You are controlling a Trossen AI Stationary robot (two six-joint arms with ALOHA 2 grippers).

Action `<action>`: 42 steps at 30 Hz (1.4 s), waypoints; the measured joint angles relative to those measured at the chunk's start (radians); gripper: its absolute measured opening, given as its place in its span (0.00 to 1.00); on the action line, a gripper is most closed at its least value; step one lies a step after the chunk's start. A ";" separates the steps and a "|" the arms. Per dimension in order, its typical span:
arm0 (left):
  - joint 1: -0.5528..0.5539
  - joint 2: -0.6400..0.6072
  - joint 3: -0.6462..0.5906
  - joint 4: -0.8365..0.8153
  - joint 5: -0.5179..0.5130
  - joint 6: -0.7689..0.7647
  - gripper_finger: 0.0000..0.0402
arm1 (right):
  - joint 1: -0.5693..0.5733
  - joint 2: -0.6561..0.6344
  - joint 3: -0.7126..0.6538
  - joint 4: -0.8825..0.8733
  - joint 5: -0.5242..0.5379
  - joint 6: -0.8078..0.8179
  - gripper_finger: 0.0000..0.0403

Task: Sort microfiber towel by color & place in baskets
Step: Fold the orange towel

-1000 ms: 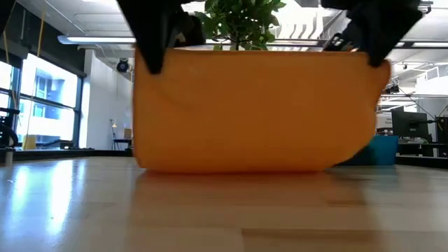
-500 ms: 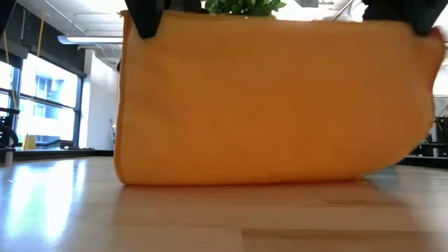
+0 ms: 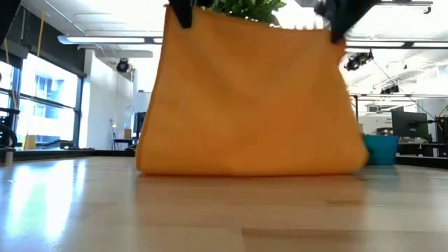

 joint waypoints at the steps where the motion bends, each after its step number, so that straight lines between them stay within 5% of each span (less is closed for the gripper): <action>1: 0.005 0.000 0.037 -0.033 -0.026 0.000 0.00 | -0.002 0.000 0.037 -0.026 0.042 0.001 0.00; 10: 0.016 -0.021 0.315 -0.091 -0.236 0.040 0.00 | -0.007 0.000 0.331 -0.162 0.302 -0.019 0.00; 19: 0.043 -0.107 0.293 -0.072 -0.528 0.127 0.00 | -0.008 0.000 0.438 -0.160 0.551 -0.236 0.00; 28: 0.115 -0.106 0.291 -0.037 -0.823 0.388 0.00 | -0.104 0.001 0.436 -0.143 0.641 -0.416 0.00; 35: 0.162 -0.109 0.291 -0.036 -0.839 0.421 0.00 | -0.176 0.001 0.435 -0.128 0.781 -0.413 0.00; 38: 0.169 -0.109 0.291 -0.037 -0.805 0.343 0.00 | -0.189 0.001 0.435 -0.128 0.714 -0.353 0.00; 42: 0.161 -0.109 0.291 -0.038 -0.607 0.257 0.00 | -0.190 0.001 0.435 -0.129 0.547 -0.274 0.00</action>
